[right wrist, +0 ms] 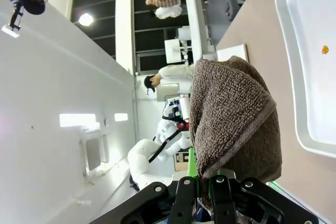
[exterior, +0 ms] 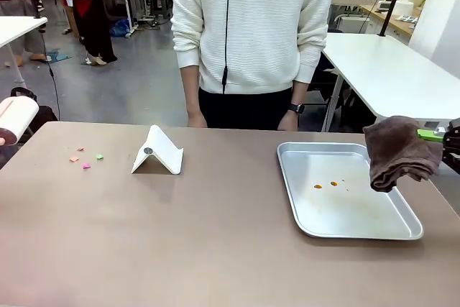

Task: Clean the surface of the table.
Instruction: Hold the Lint Roller with your left hand and the towel with your right hand.

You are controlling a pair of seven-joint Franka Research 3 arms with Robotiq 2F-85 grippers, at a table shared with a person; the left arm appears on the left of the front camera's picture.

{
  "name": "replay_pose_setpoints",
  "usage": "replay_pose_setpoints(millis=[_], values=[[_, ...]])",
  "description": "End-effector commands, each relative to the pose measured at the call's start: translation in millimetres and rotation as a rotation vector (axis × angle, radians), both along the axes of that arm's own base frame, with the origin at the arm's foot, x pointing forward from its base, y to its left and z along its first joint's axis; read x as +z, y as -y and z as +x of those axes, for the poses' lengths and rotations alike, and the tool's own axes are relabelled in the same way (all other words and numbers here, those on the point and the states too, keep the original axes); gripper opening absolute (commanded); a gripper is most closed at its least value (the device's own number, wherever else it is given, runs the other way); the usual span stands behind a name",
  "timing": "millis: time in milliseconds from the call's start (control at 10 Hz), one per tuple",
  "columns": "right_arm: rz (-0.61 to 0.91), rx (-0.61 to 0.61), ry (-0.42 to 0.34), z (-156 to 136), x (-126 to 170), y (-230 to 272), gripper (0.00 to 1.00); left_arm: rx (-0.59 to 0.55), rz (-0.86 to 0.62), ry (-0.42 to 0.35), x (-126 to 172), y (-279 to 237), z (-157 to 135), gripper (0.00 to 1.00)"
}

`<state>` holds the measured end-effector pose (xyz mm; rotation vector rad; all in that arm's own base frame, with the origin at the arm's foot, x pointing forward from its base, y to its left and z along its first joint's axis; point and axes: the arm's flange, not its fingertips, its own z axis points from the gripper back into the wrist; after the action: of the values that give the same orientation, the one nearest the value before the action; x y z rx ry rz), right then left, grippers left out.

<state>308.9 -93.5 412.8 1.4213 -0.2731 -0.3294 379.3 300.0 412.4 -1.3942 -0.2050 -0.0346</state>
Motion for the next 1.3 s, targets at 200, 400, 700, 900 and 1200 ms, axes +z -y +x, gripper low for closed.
replay_pose_setpoints(millis=[200,400,700,900,1200], values=[[-0.003,-0.006,0.009,-1,3,1,0.0,-0.015,0.01,0.012,2,0,-2,0.19],[-0.001,-0.001,0.001,0,0,1,0.07,-0.015,0.01,0.012,2,0,-2,0.19],[-0.129,0.095,0.022,37,0,-29,0.07,-0.032,0.092,0.019,14,10,4,0.22],[-0.113,0.105,0.0,50,-4,-30,0.07,-0.02,0.091,0.032,17,7,3,0.22],[-0.101,0.1,-0.01,32,-2,-33,0.07,-0.02,0.081,0.017,14,7,8,0.22]])
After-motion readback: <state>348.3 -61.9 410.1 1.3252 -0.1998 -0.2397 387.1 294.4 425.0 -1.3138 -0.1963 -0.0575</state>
